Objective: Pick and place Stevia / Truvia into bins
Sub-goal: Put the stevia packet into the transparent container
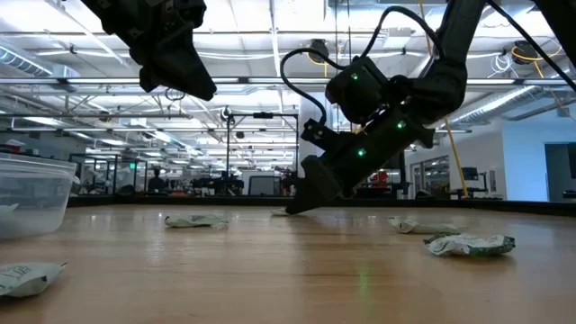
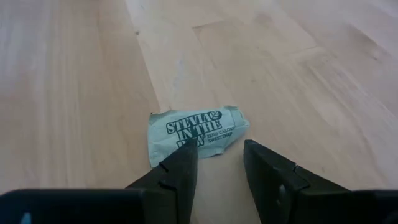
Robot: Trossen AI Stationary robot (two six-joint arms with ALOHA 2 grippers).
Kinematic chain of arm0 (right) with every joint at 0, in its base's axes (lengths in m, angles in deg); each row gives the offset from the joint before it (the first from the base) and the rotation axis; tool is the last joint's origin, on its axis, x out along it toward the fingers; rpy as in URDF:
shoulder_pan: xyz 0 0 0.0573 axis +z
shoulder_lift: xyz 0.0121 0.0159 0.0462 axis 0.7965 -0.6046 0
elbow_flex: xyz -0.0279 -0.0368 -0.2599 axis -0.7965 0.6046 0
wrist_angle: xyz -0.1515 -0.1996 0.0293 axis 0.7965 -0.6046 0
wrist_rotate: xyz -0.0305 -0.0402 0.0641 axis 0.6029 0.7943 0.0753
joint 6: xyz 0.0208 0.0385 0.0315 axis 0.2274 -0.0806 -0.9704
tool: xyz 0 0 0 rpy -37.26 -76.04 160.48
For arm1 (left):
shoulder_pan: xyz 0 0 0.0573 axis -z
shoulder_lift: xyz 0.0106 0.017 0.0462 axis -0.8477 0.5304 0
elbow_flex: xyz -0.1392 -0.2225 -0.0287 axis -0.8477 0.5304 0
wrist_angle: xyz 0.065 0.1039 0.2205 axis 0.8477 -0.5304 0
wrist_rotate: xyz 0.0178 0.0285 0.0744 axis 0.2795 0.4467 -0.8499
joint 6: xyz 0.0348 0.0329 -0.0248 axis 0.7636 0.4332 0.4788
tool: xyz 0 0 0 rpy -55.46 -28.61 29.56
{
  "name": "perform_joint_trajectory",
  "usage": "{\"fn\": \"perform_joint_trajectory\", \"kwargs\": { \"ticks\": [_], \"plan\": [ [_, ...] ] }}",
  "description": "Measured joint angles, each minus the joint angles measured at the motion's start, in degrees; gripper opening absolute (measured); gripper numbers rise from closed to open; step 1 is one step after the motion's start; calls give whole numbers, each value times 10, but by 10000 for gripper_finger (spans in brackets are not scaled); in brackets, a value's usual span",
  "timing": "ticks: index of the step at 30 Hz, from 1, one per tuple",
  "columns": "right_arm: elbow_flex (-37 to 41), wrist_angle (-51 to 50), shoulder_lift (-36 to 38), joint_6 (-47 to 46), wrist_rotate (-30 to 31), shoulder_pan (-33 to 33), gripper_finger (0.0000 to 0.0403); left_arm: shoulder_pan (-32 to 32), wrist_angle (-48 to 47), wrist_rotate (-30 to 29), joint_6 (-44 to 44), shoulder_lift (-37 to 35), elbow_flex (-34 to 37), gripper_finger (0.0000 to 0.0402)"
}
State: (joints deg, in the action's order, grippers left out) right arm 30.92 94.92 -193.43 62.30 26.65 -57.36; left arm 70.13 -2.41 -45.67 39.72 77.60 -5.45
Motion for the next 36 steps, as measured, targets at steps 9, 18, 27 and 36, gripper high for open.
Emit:
{"fn": "perform_joint_trajectory", "kwargs": {
  "ticks": [9,18,27,36],
  "plan": [
    [1,11,-1,7,-14,5,19,0,0,2,0,0,0,90],
    [2,50,-3,57,-17,31,1,1,-4,46,-2,0,0,90],
    [3,66,26,108,-18,63,0,13,-4,85,-19,0,0,90],
    [2,59,50,110,-32,59,19,26,7,73,13,0,0,90]
  ]
}}
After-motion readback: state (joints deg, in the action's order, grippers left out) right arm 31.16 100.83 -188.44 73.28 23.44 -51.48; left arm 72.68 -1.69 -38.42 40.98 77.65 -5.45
